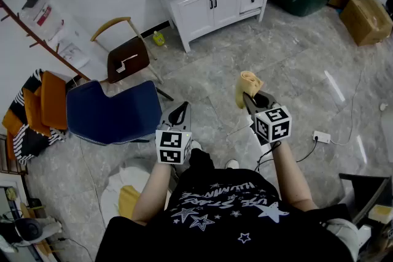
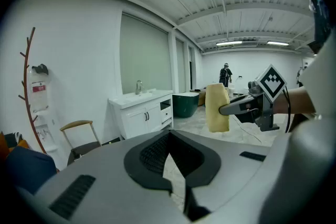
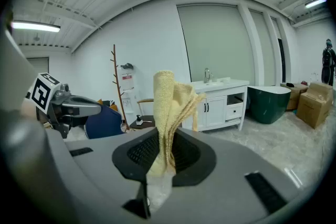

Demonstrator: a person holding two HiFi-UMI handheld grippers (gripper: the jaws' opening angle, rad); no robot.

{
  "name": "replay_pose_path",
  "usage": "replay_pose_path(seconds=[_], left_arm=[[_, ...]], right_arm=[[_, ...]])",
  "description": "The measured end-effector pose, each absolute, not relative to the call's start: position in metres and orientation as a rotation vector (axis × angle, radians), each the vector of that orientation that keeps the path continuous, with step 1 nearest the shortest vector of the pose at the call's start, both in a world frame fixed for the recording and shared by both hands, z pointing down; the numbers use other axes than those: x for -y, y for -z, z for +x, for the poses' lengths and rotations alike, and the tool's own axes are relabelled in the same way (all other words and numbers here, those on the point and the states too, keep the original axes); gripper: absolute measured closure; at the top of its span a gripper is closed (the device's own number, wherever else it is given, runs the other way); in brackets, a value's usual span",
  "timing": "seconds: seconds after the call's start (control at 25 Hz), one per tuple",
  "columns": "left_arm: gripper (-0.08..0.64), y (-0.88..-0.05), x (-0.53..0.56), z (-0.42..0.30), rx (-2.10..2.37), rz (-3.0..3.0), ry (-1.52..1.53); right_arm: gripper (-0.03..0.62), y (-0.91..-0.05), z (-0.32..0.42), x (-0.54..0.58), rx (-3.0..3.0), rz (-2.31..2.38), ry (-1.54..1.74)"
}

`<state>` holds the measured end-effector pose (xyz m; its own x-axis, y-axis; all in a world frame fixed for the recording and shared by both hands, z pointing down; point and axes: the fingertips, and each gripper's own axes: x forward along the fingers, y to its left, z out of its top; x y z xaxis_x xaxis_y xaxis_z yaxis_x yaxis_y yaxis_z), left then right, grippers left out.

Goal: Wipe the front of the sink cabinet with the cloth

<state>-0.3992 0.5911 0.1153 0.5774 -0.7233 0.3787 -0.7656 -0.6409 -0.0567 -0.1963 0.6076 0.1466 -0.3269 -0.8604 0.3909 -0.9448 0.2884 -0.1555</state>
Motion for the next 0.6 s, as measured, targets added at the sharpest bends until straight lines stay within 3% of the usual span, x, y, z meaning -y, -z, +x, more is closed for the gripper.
replay_pose_path(seconds=[0.6], left_arm=[[0.545,-0.128,-0.629,-0.363,1.295,2.635,-0.570]], right_arm=[[0.531,-0.154,-0.151,-0.650,2.327,1.669,-0.557]])
